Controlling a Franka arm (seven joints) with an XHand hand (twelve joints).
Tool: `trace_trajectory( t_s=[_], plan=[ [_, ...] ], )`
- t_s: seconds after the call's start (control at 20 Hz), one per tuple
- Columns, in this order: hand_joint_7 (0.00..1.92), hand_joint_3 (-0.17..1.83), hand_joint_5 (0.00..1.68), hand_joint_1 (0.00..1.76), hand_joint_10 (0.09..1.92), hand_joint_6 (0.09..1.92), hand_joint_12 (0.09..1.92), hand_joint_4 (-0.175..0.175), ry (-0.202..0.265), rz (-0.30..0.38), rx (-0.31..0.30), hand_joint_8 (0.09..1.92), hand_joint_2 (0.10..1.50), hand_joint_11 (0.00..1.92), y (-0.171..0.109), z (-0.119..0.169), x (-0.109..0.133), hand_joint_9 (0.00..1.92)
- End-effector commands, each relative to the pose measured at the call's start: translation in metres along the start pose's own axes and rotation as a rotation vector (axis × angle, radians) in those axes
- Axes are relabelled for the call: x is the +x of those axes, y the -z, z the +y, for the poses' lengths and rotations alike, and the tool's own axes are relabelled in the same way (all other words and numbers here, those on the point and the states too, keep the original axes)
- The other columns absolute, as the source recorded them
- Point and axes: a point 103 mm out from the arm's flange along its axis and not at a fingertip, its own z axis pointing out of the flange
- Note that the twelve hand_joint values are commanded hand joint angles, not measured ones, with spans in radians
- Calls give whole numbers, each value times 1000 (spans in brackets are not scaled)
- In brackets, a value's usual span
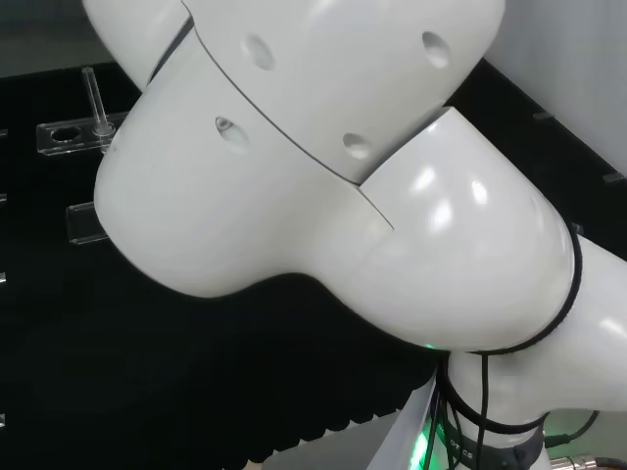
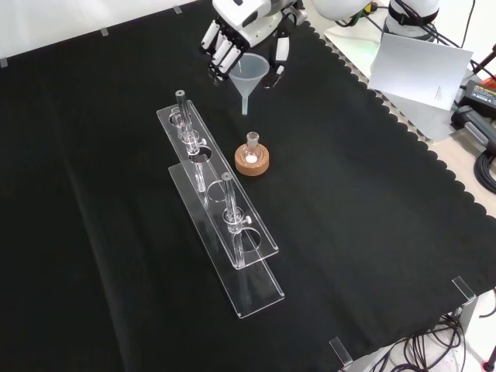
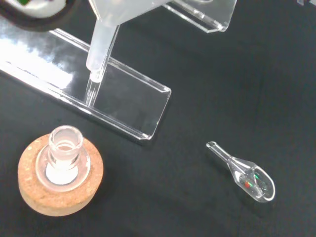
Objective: Put the funnel back on the funnel stand.
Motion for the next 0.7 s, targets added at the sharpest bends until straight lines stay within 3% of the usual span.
trace_trajectory(
  t_s=[0.05,0.4,0.7],
  plan=[
    [854,596,828,812,358,772,1223,-1,-17,20,10,689,751,698,17,5,-18,1153],
    [848,597,828,809,361,781,1225,0,-50,28,-13,692,751,695,35,11,-40,1148],
    [846,598,827,807,364,784,1226,0,-68,55,-14,696,751,694,46,32,-61,1145]
  ],
)
